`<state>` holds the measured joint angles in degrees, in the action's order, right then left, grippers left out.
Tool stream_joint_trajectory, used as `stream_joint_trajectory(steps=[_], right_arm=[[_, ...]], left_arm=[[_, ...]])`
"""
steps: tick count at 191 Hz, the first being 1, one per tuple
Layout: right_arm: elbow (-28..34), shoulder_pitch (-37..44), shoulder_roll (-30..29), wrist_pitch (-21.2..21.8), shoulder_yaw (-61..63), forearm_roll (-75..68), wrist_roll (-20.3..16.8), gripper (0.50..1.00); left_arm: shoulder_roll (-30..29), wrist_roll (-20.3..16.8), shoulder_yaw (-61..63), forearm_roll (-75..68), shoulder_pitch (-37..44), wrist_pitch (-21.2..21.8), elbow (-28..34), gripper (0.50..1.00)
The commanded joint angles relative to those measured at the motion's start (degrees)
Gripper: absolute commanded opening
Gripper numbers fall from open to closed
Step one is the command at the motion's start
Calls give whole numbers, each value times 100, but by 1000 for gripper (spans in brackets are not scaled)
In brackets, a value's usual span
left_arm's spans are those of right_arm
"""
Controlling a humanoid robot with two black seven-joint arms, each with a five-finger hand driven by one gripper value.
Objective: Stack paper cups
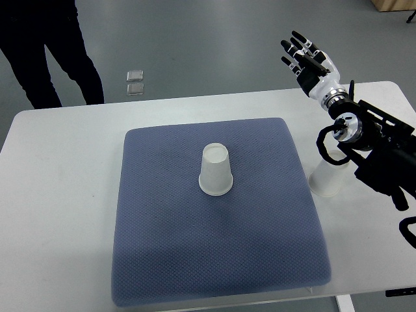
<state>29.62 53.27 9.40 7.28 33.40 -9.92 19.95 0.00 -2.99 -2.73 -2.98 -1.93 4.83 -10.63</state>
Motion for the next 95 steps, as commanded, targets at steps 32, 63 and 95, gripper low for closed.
stream_joint_trajectory(steps=[32,63,95], right_arm=[[0,-1,0,-8,0,-1,0,913],[0,-1,0,1,-9,-1,0,915],[9,-10,-9,1,0,-1,0,915]], left_arm=[[0,1,0,8,0,10,8,1000],[0,1,18,8,52,18,44,1000],[0,1,9,8,53,10,26,1000]])
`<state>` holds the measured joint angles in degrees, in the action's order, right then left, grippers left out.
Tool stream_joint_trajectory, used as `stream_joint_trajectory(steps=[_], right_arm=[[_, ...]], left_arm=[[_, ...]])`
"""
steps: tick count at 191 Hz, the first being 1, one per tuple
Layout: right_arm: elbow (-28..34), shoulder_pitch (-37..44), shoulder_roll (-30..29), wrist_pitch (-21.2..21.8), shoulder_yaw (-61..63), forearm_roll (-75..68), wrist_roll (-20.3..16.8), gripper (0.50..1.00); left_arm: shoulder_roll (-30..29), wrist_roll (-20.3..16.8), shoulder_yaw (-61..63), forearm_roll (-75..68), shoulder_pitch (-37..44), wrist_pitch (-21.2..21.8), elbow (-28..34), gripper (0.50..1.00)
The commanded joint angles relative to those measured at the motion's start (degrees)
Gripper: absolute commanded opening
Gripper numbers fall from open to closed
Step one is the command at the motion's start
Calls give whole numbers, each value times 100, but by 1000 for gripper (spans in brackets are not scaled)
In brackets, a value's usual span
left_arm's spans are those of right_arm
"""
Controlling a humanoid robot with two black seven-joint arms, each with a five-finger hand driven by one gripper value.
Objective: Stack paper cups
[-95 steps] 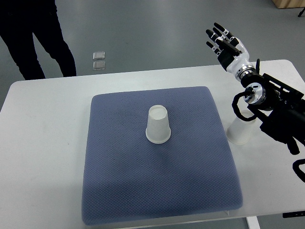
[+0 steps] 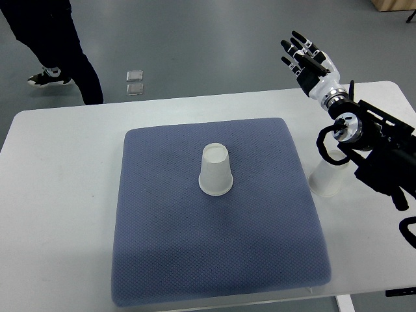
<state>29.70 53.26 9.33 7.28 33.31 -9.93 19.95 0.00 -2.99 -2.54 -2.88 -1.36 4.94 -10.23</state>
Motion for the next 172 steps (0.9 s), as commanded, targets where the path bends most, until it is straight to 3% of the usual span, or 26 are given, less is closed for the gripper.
stream_joint_trajectory(steps=[1,127,172], right_arm=[[1,0,-2,1,9,-1,0,915],[63,290,33,-16,9,-18,-9,913],[194,457,297,-51,-26,-1,-18,913]], left_arm=[[0,1,-10,-2,-4,-2,-14,1000],[0,1,-10,-2,-4,-2,-5,1000],[0,1,-10,-2,-4,-2,-5,1000]])
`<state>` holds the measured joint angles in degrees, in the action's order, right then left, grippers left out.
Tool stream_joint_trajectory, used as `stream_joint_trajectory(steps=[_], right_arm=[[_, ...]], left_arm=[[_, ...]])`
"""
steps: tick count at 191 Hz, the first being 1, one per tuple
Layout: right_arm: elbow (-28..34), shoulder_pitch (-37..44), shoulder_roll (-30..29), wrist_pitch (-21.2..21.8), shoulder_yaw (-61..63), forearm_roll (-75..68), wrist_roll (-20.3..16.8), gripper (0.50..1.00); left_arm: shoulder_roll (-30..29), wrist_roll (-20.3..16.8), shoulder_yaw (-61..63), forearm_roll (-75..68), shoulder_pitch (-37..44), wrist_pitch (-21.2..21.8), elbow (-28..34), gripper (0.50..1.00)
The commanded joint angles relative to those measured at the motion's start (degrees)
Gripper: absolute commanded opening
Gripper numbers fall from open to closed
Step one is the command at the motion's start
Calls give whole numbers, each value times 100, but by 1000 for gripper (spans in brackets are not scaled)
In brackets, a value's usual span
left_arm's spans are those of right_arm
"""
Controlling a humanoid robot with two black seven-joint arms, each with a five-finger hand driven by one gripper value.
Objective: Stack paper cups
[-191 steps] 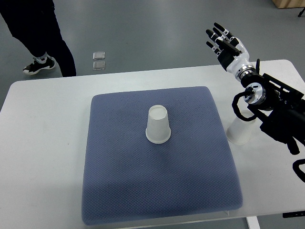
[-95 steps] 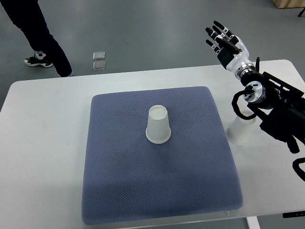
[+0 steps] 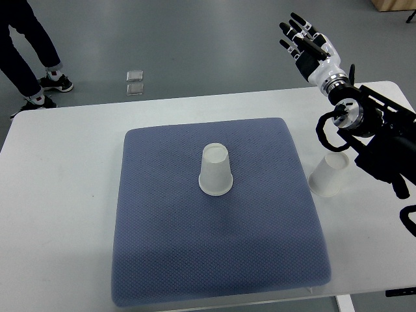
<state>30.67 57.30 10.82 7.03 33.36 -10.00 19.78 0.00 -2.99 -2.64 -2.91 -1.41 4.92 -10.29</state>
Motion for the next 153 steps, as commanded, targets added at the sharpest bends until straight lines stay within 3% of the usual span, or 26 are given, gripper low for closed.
stream_joint_trajectory(steps=[1,25,49,89,127,153], right_arm=[[106,62,157,-35,-40,7,0,913],[185,237,315,-35,-215,200,-79,913],[422,325,887,123,-664,1167,-106,913],[536,589,1783,993,-1042,2934,-97,913],[1898,624,2881,1986,-1481,4989,-35,913],[2769,615,3347,2267,-1727,6458,97,913]], left_arm=[[0,0,0,0,0,0,0,1000],[0,0,0,0,0,0,0,1000],[0,0,0,0,0,0,0,1000],[0,0,0,0,0,0,0,1000],[0,0,0,0,0,0,0,1000],[0,0,0,0,0,0,0,1000]])
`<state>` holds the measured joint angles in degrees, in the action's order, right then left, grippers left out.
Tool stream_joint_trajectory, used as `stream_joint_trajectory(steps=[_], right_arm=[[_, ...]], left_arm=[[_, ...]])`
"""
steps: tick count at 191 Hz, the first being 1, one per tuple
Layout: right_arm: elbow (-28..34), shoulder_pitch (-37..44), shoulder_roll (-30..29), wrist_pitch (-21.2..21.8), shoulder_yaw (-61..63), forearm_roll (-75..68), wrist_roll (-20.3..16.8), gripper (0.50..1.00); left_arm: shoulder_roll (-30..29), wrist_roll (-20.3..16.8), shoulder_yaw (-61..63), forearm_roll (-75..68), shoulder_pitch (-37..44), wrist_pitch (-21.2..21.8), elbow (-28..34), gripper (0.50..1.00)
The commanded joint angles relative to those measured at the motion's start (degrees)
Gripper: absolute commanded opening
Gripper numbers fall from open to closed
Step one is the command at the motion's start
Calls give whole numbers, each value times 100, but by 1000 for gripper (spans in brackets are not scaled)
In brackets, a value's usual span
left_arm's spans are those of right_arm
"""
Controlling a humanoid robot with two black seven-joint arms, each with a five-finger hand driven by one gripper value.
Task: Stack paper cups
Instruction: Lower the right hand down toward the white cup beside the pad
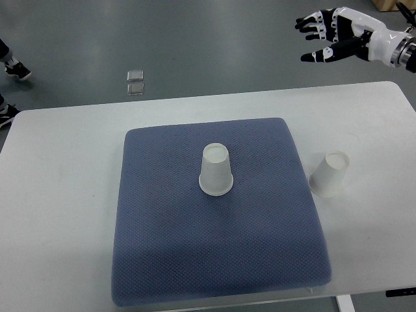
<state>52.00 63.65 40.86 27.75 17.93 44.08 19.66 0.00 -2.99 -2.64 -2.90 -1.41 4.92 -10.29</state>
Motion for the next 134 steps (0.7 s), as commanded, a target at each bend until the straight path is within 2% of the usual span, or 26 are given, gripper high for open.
stream_joint_trajectory(steps=[1,29,66,134], right_arm=[[688,-19,370,205,-220,1172,134,913],[1207,-10,546,126,-571,2719,187,913],[1242,-10,467,-243,-642,3827,196,913],[1268,7,519,-287,-1029,4416,434,913]], left_arm=[[0,0,0,0,0,0,0,1000],[0,0,0,0,0,0,0,1000],[0,0,0,0,0,0,0,1000],[0,0,0,0,0,0,0,1000]])
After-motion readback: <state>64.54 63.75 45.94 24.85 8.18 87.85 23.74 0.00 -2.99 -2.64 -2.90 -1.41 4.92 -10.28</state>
